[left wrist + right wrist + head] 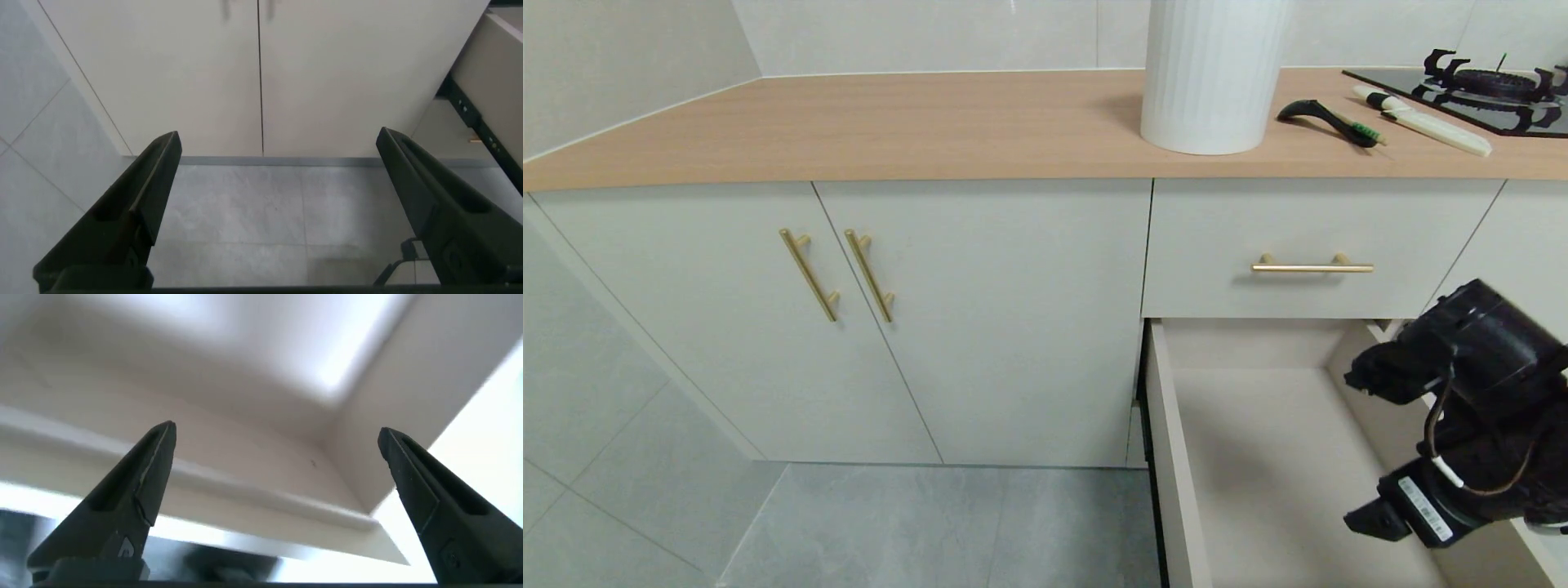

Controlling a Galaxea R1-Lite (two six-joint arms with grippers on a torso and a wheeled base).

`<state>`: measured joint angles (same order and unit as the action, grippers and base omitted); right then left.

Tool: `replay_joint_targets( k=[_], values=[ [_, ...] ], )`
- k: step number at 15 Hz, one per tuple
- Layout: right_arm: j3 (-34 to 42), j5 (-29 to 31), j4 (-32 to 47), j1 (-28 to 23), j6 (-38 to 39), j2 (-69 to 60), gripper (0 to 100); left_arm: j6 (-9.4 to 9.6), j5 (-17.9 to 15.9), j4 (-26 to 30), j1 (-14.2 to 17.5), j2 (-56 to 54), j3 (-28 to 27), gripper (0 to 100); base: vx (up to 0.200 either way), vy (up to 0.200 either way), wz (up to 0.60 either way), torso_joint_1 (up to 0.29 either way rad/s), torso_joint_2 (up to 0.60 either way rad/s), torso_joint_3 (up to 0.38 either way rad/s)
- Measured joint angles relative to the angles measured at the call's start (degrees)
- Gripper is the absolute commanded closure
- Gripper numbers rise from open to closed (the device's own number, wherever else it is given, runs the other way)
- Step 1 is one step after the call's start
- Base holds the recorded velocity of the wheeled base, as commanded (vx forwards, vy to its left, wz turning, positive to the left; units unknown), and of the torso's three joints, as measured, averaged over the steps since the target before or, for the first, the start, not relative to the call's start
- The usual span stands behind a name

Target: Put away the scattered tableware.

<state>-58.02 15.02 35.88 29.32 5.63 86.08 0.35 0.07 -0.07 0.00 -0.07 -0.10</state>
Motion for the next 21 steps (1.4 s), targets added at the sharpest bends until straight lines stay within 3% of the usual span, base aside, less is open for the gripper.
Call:
replay_joint_targets(
  k=[4, 13, 21],
  values=[
    [-2.4, -8.4, -6.8, -3.5, 1.0, -6.5, 0, 0.0, 0.0, 0.0, 0.0, 0.0, 0.0, 0, 0.0, 0.0, 0.0, 0.0, 0.0, 0.0],
    [-2.1, -8.8, -9.0, -5.7, -0.2, -11.6, 0, 0.0, 0.0, 0.1, 0.0, 0.0, 0.0, 0, 0.0, 0.0, 0.0, 0.066, -0.1, -0.095],
    [-2.1, -8.7, -8.9, -5.7, -0.2, -11.6, 0, 0.0, 0.0, 0.0, 0.0, 0.0, 0.0, 0, 0.0, 0.0, 0.0, 0.174, -0.54, -0.253]
  ],
)
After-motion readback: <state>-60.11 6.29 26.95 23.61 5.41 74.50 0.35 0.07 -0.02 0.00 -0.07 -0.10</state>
